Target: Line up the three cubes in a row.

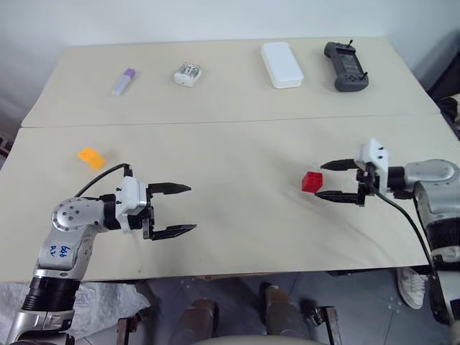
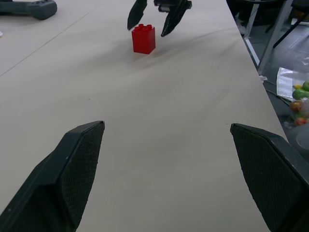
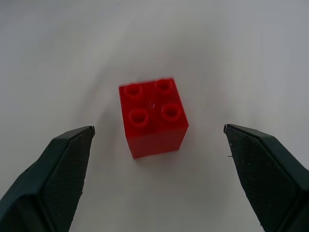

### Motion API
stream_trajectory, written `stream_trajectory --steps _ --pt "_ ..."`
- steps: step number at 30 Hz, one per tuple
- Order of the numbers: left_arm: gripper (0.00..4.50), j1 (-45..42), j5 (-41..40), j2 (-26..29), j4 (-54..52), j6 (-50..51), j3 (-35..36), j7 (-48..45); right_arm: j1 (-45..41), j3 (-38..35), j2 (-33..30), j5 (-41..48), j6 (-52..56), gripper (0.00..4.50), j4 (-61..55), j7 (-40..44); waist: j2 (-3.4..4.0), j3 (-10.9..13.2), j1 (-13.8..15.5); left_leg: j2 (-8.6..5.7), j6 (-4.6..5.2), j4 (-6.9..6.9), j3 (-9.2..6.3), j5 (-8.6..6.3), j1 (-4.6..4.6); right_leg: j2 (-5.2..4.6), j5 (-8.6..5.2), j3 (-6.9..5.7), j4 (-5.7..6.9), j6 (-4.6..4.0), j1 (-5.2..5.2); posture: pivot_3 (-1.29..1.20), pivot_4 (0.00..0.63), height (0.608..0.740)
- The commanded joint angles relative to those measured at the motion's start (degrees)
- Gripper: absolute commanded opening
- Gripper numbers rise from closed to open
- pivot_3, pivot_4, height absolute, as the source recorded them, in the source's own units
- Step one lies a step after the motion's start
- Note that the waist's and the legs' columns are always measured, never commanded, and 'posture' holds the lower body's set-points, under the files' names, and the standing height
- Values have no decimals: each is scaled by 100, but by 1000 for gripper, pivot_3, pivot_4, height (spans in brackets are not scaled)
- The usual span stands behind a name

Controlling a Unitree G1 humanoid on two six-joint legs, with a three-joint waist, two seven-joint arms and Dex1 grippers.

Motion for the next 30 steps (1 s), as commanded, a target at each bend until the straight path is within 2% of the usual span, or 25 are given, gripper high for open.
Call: stream_trajectory --steps 1,2,5,12,17,20,25,30 --pt "4451 91 -37 -10 -294 -49 85 72 -304 -4 117 -189 -358 4500 451 44 0 0 -4 2 -1 0 1 -1 0 1 0 0 0 0 -1 0 150 740" --pt "4451 97 -53 -22 -306 -38 96 87 -372 -12 174 -208 -396 4500 557 67 0 0 0 4 -2 -1 2 -2 0 2 0 -2 1 0 -3 0 150 740" --pt "4500 93 -100 -53 -316 -22 127 124 -513 -46 326 -249 -540 3911 790 118 0 0 10 8 -6 3 3 -3 0 4 0 -4 6 0 -4 0 150 740" --pt "4500 49 -90 -67 -277 -28 152 168 -598 -39 575 -206 -688 1531 759 441 0 0 10 7 -7 15 4 -4 0 4 1 -3 17 -2 -3 0 150 740" --pt "4500 220 -118 4 -267 50 316 283 -996 218 1093 -28 122 1511 144 873 2 1 -85 9 -8 18 9 -4 1 5 1 2 27 -2 -9 0 150 740" --pt "4500 410 -147 17 -390 148 414 356 -1253 521 1531 -204 192 1511 86 876 2 1 -165 14 -14 22 24 -6 2 5 2 -1 51 -4 -26 0 150 740" --pt "4500 641 -143 50 -535 190 549 436 -1510 973 1940 -665 -433 1511 625 819 2 1 -118 15 -16 32 57 -10 -6 -9 16 -48 91 -36 -68 0 150 740" --pt "4500 773 -144 61 -632 219 716 532 -1773 1147 2242 -1102 -1086 1511 1373 408 2 1 -131 15 -13 84 62 -19 -25 -9 33 -65 101 -59 -73 0 150 740"
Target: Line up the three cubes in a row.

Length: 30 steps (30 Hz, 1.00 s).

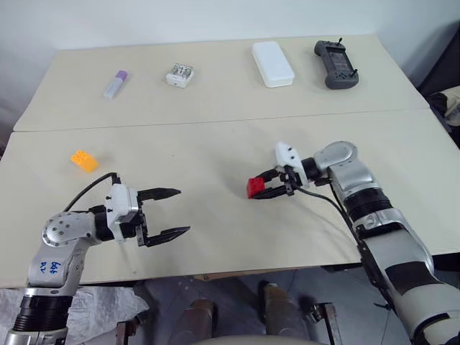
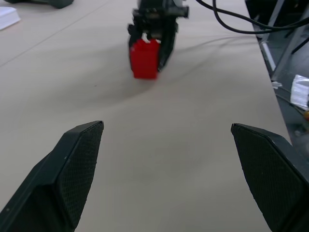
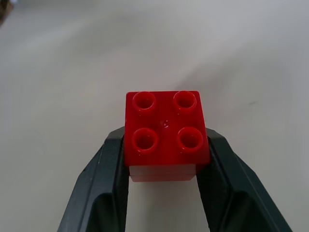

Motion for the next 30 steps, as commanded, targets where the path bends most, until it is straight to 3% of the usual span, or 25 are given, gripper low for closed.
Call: stream_trajectory --steps 1,5,14,21,24,30 --pt "4500 89 -95 73 -255 -4 198 67 -234 -20 99 -200 -358 1511 345 -205 0 0 -5 1 -1 5 1 -1 0 2 1 0 4 -1 0 0 150 740" --pt "4500 230 -43 45 -350 -40 312 221 -243 -134 164 -174 -337 1511 476 -172 0 0 -7 14 -10 9 4 -4 5 12 2 0 13 -2 0 0 150 740" --pt "4500 350 -219 46 -371 198 640 525 -80 -361 82 78 -289 4477 79 -43 0 0 -9 14 -10 9 13 -4 7 12 2 5 18 -3 -6 0 150 740" --pt "4500 723 -286 302 -82 222 1672 674 909 -1186 -256 1295 -258 4477 -1495 391 0 0 -5 14 -10 9 13 -5 5 12 2 3 15 -3 -6 0 150 740" --pt "4500 1295 -506 393 77 528 2288 637 1412 -1502 -512 1736 -255 4477 -2075 467 1 1 -4 21 -9 2 18 -12 7 16 2 -1 10 -4 -7 0 150 740" --pt "4500 2660 -489 46 468 311 3297 573 2276 -1975 -891 2602 229 4477 -3126 385 3 2 10 24 2 3 41 -21 13 15 2 9 6 -3 -7 0 150 740"
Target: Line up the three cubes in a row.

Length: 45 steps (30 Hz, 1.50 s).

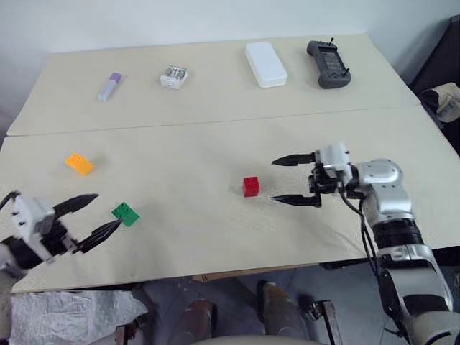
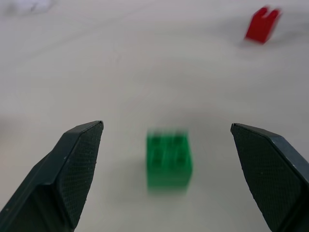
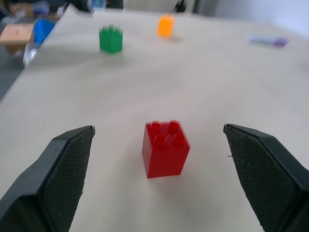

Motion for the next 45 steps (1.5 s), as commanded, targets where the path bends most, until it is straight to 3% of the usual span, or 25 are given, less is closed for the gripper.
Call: stream_trajectory --steps 1,10,17,23,26,34,39,45 --pt "4500 648 -37 -236 275 -310 619 -76 382 -297 -166 566 384 4477 -776 126 0 0 13 5 -1 0 0 -4 3 2 0 0 -3 0 4 0 150 740" --pt "4500 1450 36 -525 547 -921 792 -254 1151 -516 -278 968 879 4477 -1603 -197 -6 -1 169 6 3 4 15 -9 16 2 0 10 -20 0 12 0 150 740" --pt "4500 228 261 -593 -129 -816 -217 418 1510 -678 -618 947 887 4477 -1747 -206 -7 -2 370 0 5 10 12 -8 15 -3 3 6 -19 -2 16 0 150 740" --pt "4500 -554 710 -501 176 -756 -1113 504 1754 -591 -765 962 1260 4477 -2155 -350 -16 -8 191 17 -1 6 25 -13 17 13 7 13 -5 -5 11 0 150 740" --pt "3913 -1126 1000 -454 724 -757 -1385 728 1950 -640 -781 971 1326 4500 -2385 -480 -15 -7 171 16 0 4 25 -13 16 14 7 11 -9 -5 8 0 150 740" --pt "1478 -1661 1111 -304 1283 -865 -1733 526 2389 -846 -763 956 1261 4500 -2740 -906 -17 -8 211 14 0 9 24 -13 16 12 7 10 -11 -4 9 0 150 740" --pt "1487 -3099 613 -403 1349 -498 -2430 -427 2803 -1044 -946 1171 1571 4500 -3111 -1018 -19 -7 369 6 0 23 16 -11 15 6 8 2 -12 -4 13 0 150 740" --pt "1487 -5479 1613 -667 3328 -1242 -3946 -1912 3058 -1199 -1049 1256 1718 4500 -3316 -1169 -22 -9 378 -7 4 30 23 -8 12 2 12 1 -12 2 13 0 150 740"
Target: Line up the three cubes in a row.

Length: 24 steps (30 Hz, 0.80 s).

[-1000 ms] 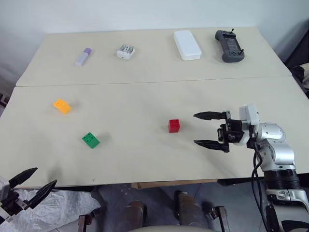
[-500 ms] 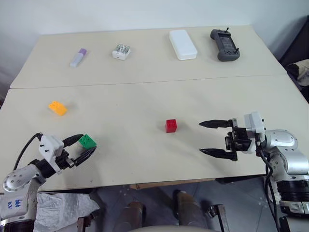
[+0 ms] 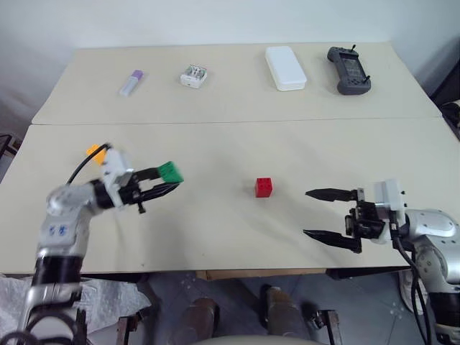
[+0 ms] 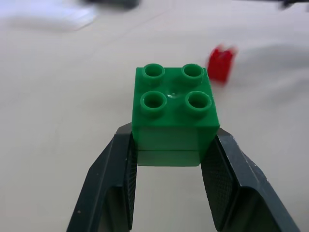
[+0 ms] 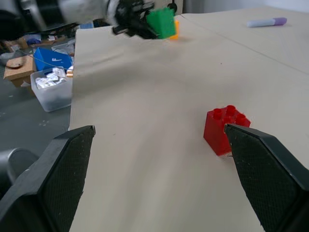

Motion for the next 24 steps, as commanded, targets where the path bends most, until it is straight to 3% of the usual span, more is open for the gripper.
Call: stream_trajectory --steps 1,8,18,24 --pt "1487 -1102 689 -335 1449 -685 -819 -784 43 -202 -25 92 -44 4500 -191 -138 0 0 -28 -1 0 0 1 0 1 0 1 -1 2 1 0 0 150 740" --pt "1487 -2255 1347 -871 3885 -2023 -1180 -1284 300 -407 8 118 -94 4500 -468 -458 -12 7 -227 -5 2 -17 9 0 -4 8 2 -16 6 4 -13 0 150 740" --pt "1487 -2737 1636 -1114 4894 -2607 -1068 -1293 645 -476 114 93 -197 4500 -691 -747 -25 15 -168 -3 6 8 6 0 -7 -9 6 -26 9 12 -7 0 150 740" --pt "3278 -2831 1516 -931 4809 -2592 -871 -1706 476 -366 137 70 -196 4500 -599 -741 -25 15 -146 -4 7 17 7 0 -10 -7 7 -26 16 12 -8 0 150 740"
